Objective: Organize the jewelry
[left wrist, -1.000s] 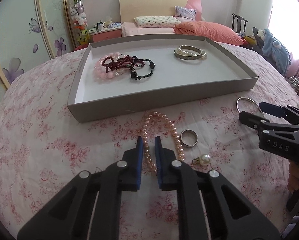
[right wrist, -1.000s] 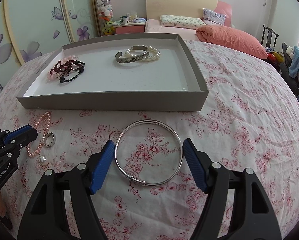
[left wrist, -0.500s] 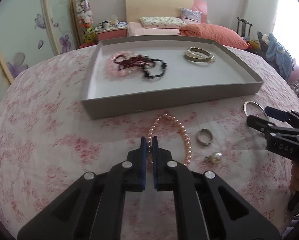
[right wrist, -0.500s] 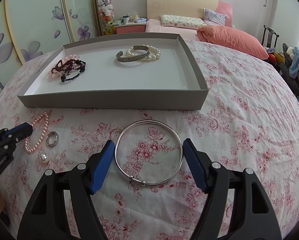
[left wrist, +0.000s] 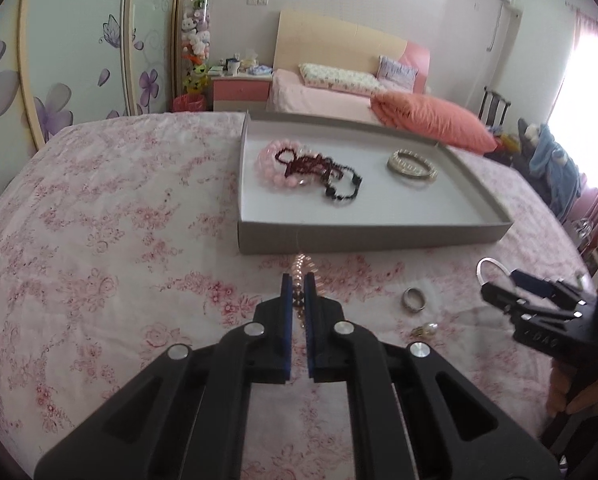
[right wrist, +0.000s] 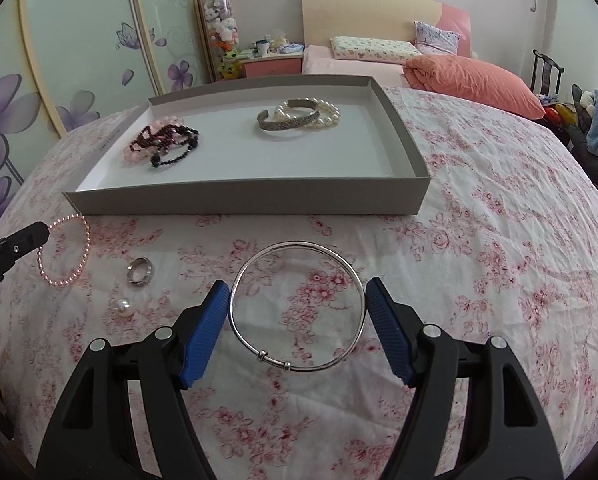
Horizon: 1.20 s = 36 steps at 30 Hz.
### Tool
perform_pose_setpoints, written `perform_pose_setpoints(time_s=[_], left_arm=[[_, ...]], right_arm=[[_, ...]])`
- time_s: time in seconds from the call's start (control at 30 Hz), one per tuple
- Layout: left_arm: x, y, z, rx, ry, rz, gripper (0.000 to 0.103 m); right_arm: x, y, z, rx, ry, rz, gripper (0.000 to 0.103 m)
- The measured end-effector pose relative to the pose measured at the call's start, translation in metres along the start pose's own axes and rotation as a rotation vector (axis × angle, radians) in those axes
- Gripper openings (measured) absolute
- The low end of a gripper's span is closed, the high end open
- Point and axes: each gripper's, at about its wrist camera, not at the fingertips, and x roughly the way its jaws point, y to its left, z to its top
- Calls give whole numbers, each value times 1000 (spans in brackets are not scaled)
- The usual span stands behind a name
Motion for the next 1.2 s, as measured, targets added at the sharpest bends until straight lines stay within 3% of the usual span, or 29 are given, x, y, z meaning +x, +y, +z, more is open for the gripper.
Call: perform_pose_setpoints(time_s=[0.33,0.77,1.2], left_arm=[[-18,-9,3,3,-39,-44,6],[-21,-8,4,-8,-55,-43,6],[-45,-17,10,2,-142,-58,6]], right_arm=[[-14,8,-1,-14,-37,31,70],[-23,8,-1,-10,-67,33,70],[-69,12,13,-21,-270,35,70]])
